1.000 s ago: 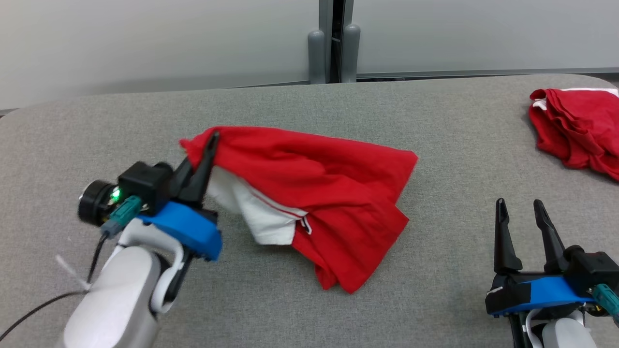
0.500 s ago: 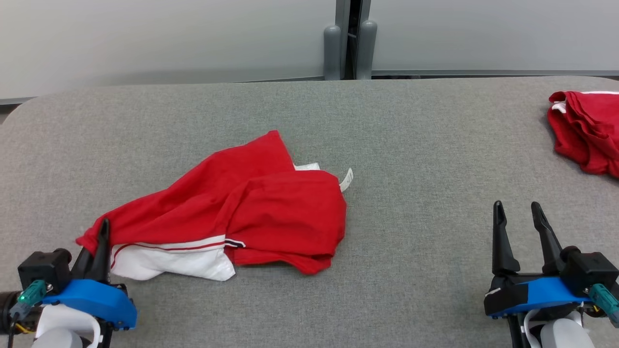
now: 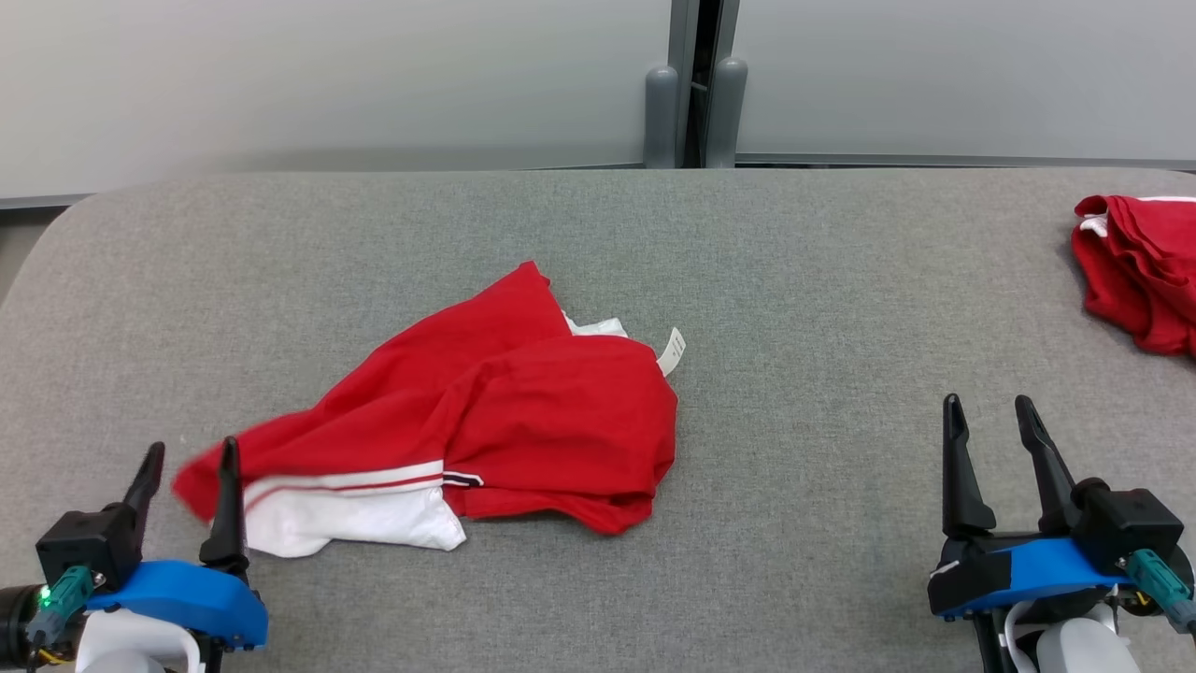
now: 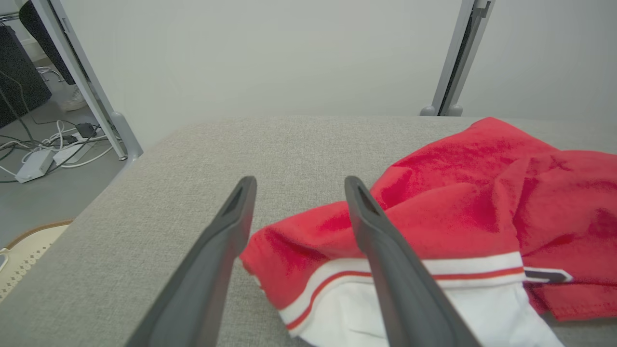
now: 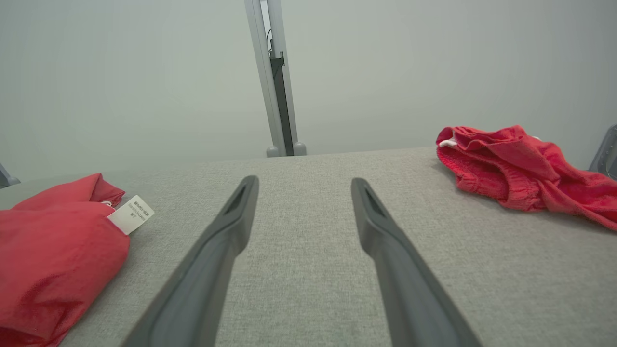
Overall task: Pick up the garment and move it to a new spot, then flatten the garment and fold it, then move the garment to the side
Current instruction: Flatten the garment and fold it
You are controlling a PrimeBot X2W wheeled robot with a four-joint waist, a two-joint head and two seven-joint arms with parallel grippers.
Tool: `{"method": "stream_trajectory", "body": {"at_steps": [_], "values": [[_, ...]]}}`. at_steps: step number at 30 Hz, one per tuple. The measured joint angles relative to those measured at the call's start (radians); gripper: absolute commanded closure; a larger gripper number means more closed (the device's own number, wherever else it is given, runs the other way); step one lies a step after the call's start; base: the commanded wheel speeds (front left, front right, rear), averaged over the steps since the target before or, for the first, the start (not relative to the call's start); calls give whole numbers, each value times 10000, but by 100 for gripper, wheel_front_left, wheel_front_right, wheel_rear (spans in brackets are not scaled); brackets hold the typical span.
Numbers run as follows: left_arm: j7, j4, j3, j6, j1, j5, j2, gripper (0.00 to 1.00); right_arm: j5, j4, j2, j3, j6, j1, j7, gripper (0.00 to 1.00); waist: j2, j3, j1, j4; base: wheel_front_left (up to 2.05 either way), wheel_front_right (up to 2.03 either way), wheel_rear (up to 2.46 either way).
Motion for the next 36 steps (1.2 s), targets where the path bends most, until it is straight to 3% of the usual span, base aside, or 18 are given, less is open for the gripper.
{"method": "stream_trajectory", "body": {"at_steps": [9,14,24,36], "values": [[-136,-1041,395,412,487,577,113,0,27,6,0,-27,0,72,2,0,0,-276,0,15,0,0,0],[-150,-2309,608,407,655,1267,-341,0,44,2,0,42,0,105,0,0,0,-368,0,-52,0,0,0],[-150,-2874,1127,-307,806,2240,-1534,0,75,-4,2,291,0,111,0,0,0,-512,0,-365,0,0,0],[-151,-2343,1806,-1127,923,3020,-2299,0,155,136,-8,773,0,100,2,0,0,-515,0,-375,0,0,0]]}}
